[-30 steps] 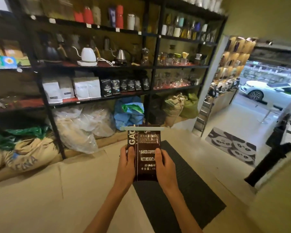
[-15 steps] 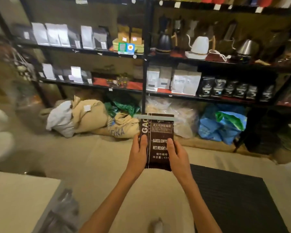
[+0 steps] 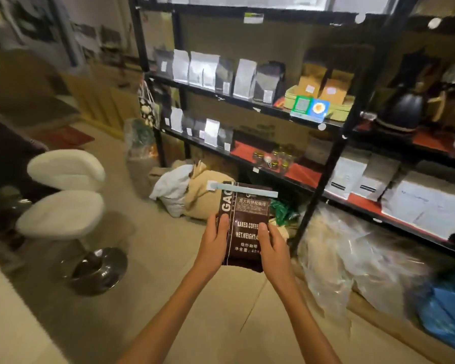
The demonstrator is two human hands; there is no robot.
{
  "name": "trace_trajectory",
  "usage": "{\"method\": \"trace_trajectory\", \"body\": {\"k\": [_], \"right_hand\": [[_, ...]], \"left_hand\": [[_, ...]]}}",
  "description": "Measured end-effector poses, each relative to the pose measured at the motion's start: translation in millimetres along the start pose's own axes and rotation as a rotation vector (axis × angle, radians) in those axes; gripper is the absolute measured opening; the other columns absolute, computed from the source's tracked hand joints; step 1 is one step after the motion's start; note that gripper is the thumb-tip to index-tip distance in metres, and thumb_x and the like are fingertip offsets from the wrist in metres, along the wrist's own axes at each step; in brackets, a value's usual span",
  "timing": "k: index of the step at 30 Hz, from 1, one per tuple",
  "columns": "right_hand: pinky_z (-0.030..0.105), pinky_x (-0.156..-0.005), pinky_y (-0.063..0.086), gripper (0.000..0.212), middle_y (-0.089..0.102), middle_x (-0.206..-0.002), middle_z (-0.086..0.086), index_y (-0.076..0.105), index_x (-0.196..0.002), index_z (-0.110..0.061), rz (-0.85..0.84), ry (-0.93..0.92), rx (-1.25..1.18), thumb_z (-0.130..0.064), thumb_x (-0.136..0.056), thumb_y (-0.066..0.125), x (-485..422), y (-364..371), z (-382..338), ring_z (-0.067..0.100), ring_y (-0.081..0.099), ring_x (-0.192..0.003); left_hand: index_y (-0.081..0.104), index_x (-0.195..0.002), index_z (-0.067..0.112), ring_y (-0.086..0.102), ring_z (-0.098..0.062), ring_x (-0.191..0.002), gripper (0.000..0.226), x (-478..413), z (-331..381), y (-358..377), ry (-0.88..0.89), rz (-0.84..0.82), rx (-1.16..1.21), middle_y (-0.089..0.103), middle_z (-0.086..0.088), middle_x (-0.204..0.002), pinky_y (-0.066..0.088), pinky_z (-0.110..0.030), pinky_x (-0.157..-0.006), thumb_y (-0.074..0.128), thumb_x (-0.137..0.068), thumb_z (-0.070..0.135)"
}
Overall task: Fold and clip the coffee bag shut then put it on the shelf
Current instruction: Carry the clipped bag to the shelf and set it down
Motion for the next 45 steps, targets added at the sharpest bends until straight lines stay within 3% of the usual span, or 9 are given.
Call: {"method": "trace_trajectory", "body": {"k": [7,17,21,28,32,34,38,40,45], "right_hand": [[0.037,-0.083,0.058,0.034,0.069,-0.109,-0.007,0.055,-0.125,-0.029,-0.100,-0.007,0.034,-0.048,-0.100,0.041,-152,90,23,0.007,0.068,-0.096],[0.015,-0.063,0.056,0.035,0.074,-0.105,-0.006,0.056,-0.123,-0.025,-0.257,0.194,0.034,-0.047,-0.097,0.050,-376,166,44,-0.001,0.072,-0.087],[0.013,-0.065,0.053,0.034,0.072,-0.105,-0.009,0.063,-0.111,-0.027,-0.227,0.251,0.026,-0.053,-0.092,0.052,-454,161,69,-0.001,0.071,-0.089],[0.029,-0.091,0.048,0.055,0.059,-0.129,-0.004,0.047,-0.141,-0.024,0.019,0.259,0.002,-0.046,-0.092,0.061,-607,120,105,0.015,0.057,-0.117],[0.013,-0.067,0.050,0.035,0.068,-0.113,-0.003,0.061,-0.124,-0.032,-0.030,0.202,0.088,-0.036,-0.090,0.068,-687,109,106,0.016,0.066,-0.105],[0.025,-0.067,0.058,0.022,0.067,-0.102,-0.010,0.064,-0.108,-0.036,-0.023,0.197,0.154,-0.032,-0.088,0.072,-717,108,111,0.018,0.069,-0.094],[0.026,-0.060,0.061,0.016,0.071,-0.096,-0.005,0.062,-0.097,-0.032,-0.217,0.284,0.201,-0.027,-0.086,0.073,-778,122,124,0.003,0.071,-0.074],[0.031,-0.074,0.061,0.019,0.072,-0.106,0.000,0.065,-0.105,-0.024,-0.275,0.334,0.421,-0.026,-0.088,0.072,-808,135,134,0.004,0.070,-0.081],[0.041,-0.096,0.051,0.020,0.075,-0.112,0.003,0.072,-0.106,-0.018,-0.127,0.309,0.656,-0.012,-0.087,0.071,-854,148,144,0.021,0.067,-0.105]], "left_hand": [[0.051,-0.114,0.052,0.069,-0.011,-0.106,0.020,-161,-37,-57,-0.018,0.002,0.029,0.068,0.005,-0.120,0.059,-0.034,-0.086,0.041,-0.103,0.039],[0.054,-0.112,0.037,0.070,-0.008,-0.100,0.019,-403,-69,-90,-0.096,-0.044,-0.001,0.069,-0.002,-0.116,0.058,-0.028,-0.083,0.039,-0.105,0.027],[0.054,-0.100,0.032,0.072,-0.003,-0.076,0.015,-488,-94,-70,-0.177,-0.043,-0.050,0.070,-0.001,-0.098,0.056,-0.019,-0.062,0.040,-0.104,0.030],[0.050,-0.111,0.036,0.067,-0.014,-0.102,0.015,-613,-131,-26,-0.246,-0.213,-0.131,0.066,0.001,-0.115,0.055,-0.025,-0.080,0.036,-0.105,0.035],[0.052,-0.116,0.027,0.069,-0.002,-0.093,0.018,-680,-150,-11,-0.233,-0.300,-0.225,0.071,0.009,-0.105,0.055,-0.016,-0.072,0.038,-0.105,0.031],[0.051,-0.115,0.029,0.071,0.002,-0.089,0.017,-707,-162,-5,-0.221,-0.335,-0.292,0.074,0.018,-0.097,0.055,-0.014,-0.068,0.038,-0.105,0.029],[0.049,-0.115,0.019,0.065,-0.019,-0.100,0.015,-771,-190,7,-0.333,-0.418,-0.229,0.067,-0.002,-0.110,0.055,-0.029,-0.083,0.037,-0.105,0.017],[0.044,-0.123,0.009,0.060,-0.025,-0.102,0.020,-807,-200,11,-0.395,-0.467,-0.238,0.061,-0.011,-0.114,0.054,-0.036,-0.087,0.035,-0.106,0.013],[0.040,-0.131,0.000,0.060,-0.011,-0.089,0.028,-864,-235,24,-0.453,-0.636,-0.351,0.063,-0.011,-0.111,0.052,-0.012,-0.066,0.036,-0.106,0.011]]}}
Point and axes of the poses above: each hand's wrist, its own x-axis away from the middle knuckle, its own y-axis out of the palm, z = x × y, the point moved 6 cm from there along -x, towards the middle knuckle
